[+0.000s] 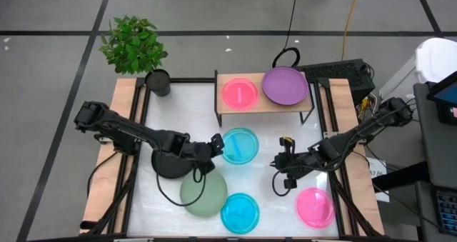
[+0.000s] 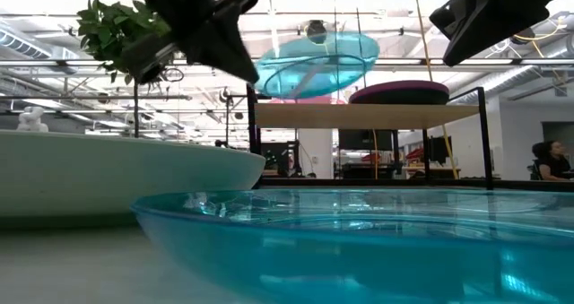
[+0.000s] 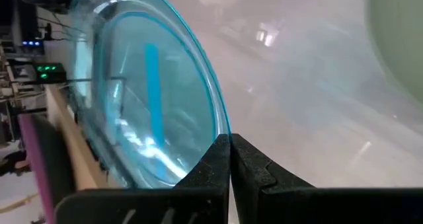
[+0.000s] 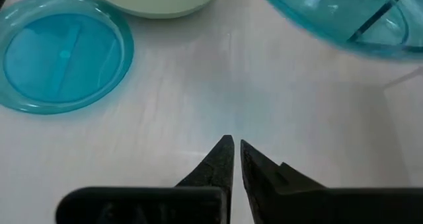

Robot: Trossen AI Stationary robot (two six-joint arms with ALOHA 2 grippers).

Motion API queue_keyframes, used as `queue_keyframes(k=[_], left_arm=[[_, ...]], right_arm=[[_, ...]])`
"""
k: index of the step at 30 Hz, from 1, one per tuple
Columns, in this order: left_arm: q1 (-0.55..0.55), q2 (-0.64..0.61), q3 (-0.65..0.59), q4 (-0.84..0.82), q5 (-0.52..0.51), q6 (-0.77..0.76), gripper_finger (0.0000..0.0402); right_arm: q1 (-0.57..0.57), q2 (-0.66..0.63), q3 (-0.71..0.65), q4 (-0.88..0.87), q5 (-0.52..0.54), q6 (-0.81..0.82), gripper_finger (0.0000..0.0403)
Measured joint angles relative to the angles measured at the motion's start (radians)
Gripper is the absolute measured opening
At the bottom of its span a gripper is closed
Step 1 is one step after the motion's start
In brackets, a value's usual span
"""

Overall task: Place and stack plates onto a shelf
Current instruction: Stack the top blue plate on top of the pink plate on the shelf

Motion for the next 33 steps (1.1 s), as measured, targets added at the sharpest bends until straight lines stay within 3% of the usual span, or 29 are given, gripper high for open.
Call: queue_keyframes(k=[10,16,24,33], left_arm=[[0.001,0.001,0.089,-0.040,-0.077,-0.006,0.0003],[0.013,0.001,0.176,-0.115,-0.077,-0.045,0.0003],[0.108,0.001,0.294,-0.272,-0.080,-0.079,0.0003],[0.263,0.002,0.365,-0.240,-0.056,-0.010,0.0003]], right_arm=[[0.042,-0.037,0.000,0.000,0.010,0.034,0.0001],[0.074,-0.081,0.000,0.000,0.093,0.038,0.0000],[0.107,-0.142,0.000,-0.007,0.192,0.025,0.0000],[0.103,-0.163,0.000,-0.030,0.225,-0.014,0.0000]])
